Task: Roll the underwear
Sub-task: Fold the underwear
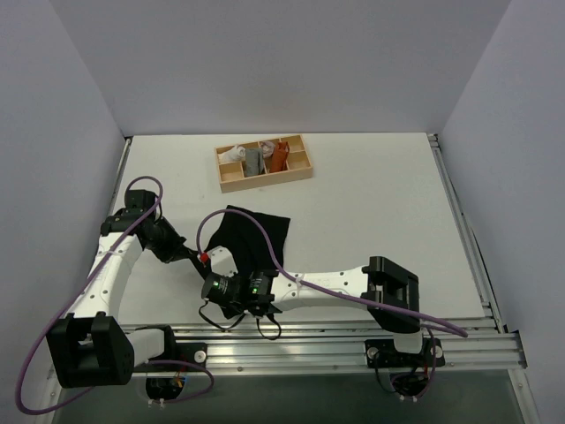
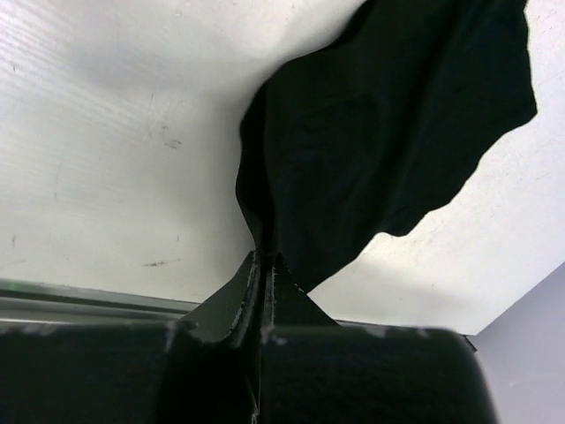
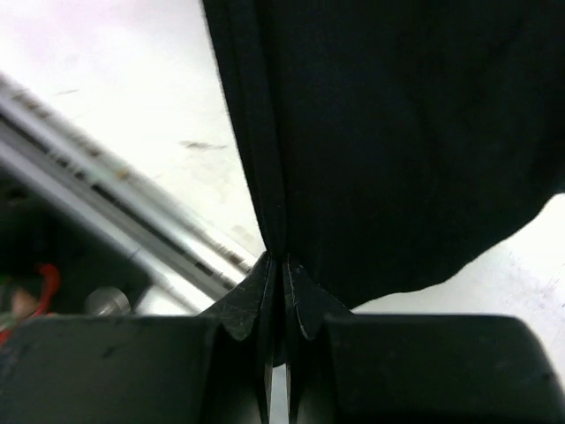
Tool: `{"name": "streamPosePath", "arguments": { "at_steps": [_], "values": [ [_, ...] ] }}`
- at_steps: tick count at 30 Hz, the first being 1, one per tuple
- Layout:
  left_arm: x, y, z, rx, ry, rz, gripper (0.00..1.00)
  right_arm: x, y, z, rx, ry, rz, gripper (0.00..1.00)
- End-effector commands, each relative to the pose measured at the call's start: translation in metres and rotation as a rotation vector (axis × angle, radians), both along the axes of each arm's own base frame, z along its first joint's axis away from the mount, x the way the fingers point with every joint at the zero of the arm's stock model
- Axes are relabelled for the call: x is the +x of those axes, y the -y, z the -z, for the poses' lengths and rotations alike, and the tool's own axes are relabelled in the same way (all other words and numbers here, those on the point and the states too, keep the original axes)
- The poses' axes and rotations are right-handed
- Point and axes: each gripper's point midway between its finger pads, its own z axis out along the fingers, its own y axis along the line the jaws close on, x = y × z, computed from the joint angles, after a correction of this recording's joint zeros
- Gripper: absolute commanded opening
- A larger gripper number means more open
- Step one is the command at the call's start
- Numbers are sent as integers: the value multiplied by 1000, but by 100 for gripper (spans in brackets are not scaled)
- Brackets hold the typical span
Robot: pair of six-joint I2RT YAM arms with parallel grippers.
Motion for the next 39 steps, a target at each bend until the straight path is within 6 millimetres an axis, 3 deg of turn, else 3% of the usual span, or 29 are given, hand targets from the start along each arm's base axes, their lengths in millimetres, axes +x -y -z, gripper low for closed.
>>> {"name": "streamPosePath", "arguments": {
  "at_steps": [1, 7, 15, 19, 20, 22, 23, 25, 26, 27, 33, 35, 36, 38, 39],
  "values": [
    [-3, -2, -14, -18, -33, -72, 2, -15, 11, -23, -1, -67, -53, 0],
    [25, -6, -29, -32, 61, -173, 2, 2, 13, -39, -17, -81, -97, 0],
    [85, 9, -37, -148, 136, -205, 2, 89, 46, -53, -11, -100, -16, 0],
    [135, 31, -50, -307, 292, -151, 2, 119, 46, -57, 3, -96, -45, 0],
    [142, 34, -41, -323, 274, -148, 2, 127, 45, -55, 4, -97, -38, 0],
    [158, 40, -45, -347, 307, -121, 2, 147, 53, -52, 4, -106, -7, 0],
    [164, 45, -34, -362, 281, -109, 2, 155, 53, -47, -1, -107, -3, 0],
    [185, 51, -42, -398, 335, -86, 2, 172, 59, -45, 0, -102, 23, 0],
    [191, 53, -31, -413, 314, -85, 2, 179, 60, -41, -2, -104, 29, 0],
    [193, 69, -30, -424, 310, -50, 2, 185, 63, -38, -3, -107, 41, 0],
    [227, 99, -5, -452, 291, 21, 4, 224, 86, -12, -41, -101, 111, 0],
    [246, 112, -11, -503, 376, 56, 7, 244, 102, -3, -68, -69, 177, 0],
    [257, 121, -26, -521, 455, 90, 19, 251, 104, -2, -52, -60, 202, 0],
    [266, 129, -25, -526, 482, 118, 32, 269, 123, 1, -85, -12, 280, 0],
    [273, 136, -35, -545, 530, 145, 38, 280, 132, 0, -86, 10, 321, 0]
  ]
}}
